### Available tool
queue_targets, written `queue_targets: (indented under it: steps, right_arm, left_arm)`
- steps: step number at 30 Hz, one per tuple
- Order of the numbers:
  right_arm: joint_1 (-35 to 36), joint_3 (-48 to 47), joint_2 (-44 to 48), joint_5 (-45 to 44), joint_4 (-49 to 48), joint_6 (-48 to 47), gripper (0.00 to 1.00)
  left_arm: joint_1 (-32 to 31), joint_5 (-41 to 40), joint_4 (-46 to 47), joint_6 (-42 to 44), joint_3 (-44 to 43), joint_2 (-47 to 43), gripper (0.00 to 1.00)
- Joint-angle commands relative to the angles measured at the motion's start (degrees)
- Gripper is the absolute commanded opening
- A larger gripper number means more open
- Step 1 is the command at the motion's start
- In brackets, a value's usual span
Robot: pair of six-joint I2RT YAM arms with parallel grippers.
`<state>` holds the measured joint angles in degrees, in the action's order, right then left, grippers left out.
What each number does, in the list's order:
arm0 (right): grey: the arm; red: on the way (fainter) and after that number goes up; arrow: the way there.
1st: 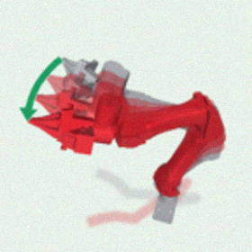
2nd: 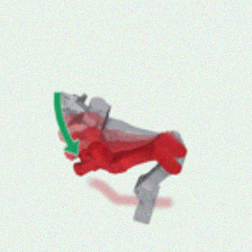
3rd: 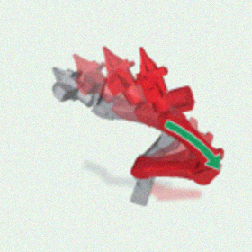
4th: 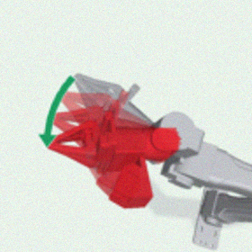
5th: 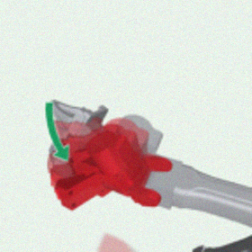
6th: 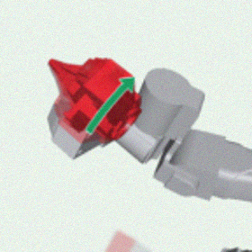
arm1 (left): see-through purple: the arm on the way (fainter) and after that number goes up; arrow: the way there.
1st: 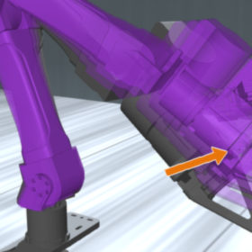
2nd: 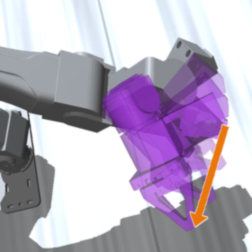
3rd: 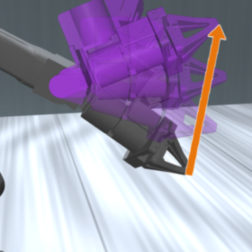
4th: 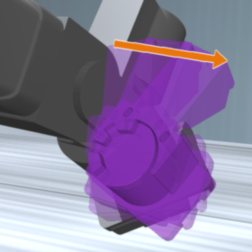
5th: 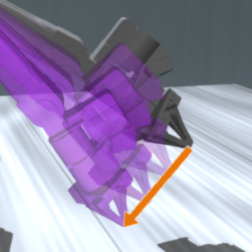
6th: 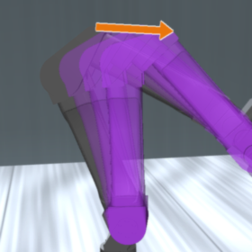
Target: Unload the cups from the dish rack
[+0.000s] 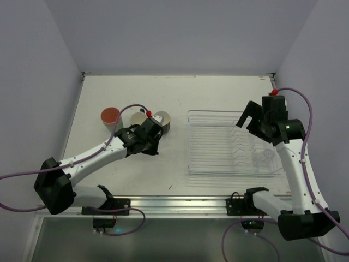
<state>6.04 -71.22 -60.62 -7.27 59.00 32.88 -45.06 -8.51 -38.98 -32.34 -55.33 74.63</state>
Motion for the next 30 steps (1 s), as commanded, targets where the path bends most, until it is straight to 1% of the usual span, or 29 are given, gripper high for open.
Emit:
queue_targets:
  steps: [1, 7, 10, 16, 18, 19, 21, 24, 25, 26, 27, 30]
  right_arm:
    - [-0.33, -1.02, 0.07, -3.20, 1.73, -0.37, 0.99]
    - [-0.33, -1.03, -1.17, -1.78, 1.82, 0.60, 0.99]
    - [-0.33, -1.11, -1.34, -2.40, 1.90, 0.08, 0.99]
    - [-0.59, -0.76, -0.99, -3.72, 2.17, 0.07, 0.99]
    - [-0.68, -0.76, -1.08, -3.02, 2.60, 0.60, 0.99]
    - [-0.68, -0.76, -0.90, -2.58, 2.70, 0.78, 0.99]
    - [-0.68, 0.02, -0.64, -2.14, 2.61, 0.87, 0.99]
    - [-0.68, 0.99, -0.55, -2.49, 2.43, 0.87, 0.99]
    - [-0.77, 1.08, -0.64, -2.58, 2.35, 0.87, 0.99]
    - [-0.77, 1.26, -0.81, -2.58, 2.34, 0.69, 0.99]
    - [-0.77, 1.52, -0.82, -2.66, 2.00, 0.78, 0.99]
    - [-0.77, 1.87, -0.64, -2.05, 1.38, 0.78, 0.99]
  left_arm:
    - [-0.21, -8.36, -4.69, -1.24, -1.88, 1.39, 0.00]
    - [-0.73, -7.92, -5.05, 0.34, -2.76, 6.22, 0.00]
    - [-1.69, -5.91, -4.96, 1.49, -3.55, 10.26, 0.00]
    - [-2.40, -2.57, -3.82, 2.80, -5.58, 13.08, 0.01]
    - [-2.40, -2.13, -3.82, 3.24, -6.01, 13.70, 0.05]
    - [-2.40, -1.69, -3.73, 3.51, -6.10, 14.57, 0.08]
    - [-2.49, -1.33, -3.65, 3.68, -6.02, 15.10, 0.10]
    - [-2.49, -1.86, -3.38, 3.69, -5.93, 15.37, 0.16]
    - [-2.49, -2.12, -3.21, 3.60, -5.93, 15.20, 0.27]
    - [-2.49, -2.38, -3.03, 3.34, -5.93, 15.11, 0.34]
    - [-2.49, -2.04, -2.59, 3.25, -5.93, 14.93, 0.37]
    - [-2.49, -2.21, -2.59, 3.16, -6.45, 15.28, 0.39]
